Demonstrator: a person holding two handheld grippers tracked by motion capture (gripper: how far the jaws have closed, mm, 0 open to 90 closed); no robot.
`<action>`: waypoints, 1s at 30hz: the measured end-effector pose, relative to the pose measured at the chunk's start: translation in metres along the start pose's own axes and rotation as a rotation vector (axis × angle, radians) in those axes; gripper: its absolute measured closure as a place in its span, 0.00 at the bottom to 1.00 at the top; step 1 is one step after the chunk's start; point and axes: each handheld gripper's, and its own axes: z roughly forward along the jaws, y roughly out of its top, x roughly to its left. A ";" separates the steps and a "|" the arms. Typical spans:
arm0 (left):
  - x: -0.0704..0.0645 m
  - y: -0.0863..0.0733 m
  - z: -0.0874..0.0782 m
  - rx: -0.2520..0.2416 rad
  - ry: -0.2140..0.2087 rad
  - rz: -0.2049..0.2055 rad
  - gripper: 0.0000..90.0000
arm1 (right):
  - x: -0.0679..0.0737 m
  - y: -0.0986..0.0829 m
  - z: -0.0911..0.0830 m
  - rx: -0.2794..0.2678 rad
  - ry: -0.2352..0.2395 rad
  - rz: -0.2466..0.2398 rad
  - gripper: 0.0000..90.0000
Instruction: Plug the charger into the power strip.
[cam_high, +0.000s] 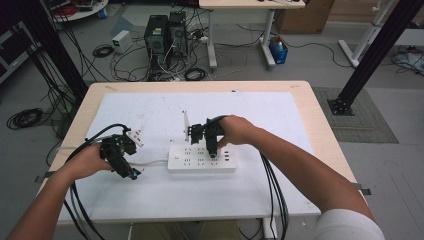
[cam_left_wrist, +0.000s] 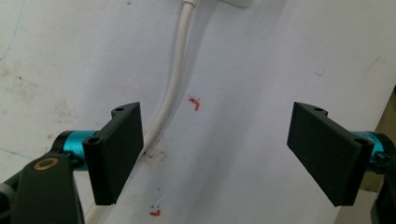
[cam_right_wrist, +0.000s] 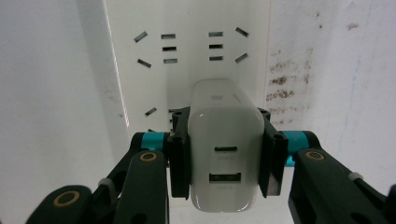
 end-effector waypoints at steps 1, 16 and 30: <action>0.000 -0.001 0.000 -0.003 0.000 -0.003 0.21 | -0.003 -0.001 0.000 -0.013 0.018 0.001 0.70; 0.000 -0.003 0.001 -0.007 0.001 -0.015 0.21 | -0.004 -0.004 0.004 -0.043 0.029 0.000 0.70; 0.002 -0.001 0.004 -0.004 -0.004 -0.013 0.21 | -0.002 -0.007 0.006 -0.064 0.007 -0.021 0.70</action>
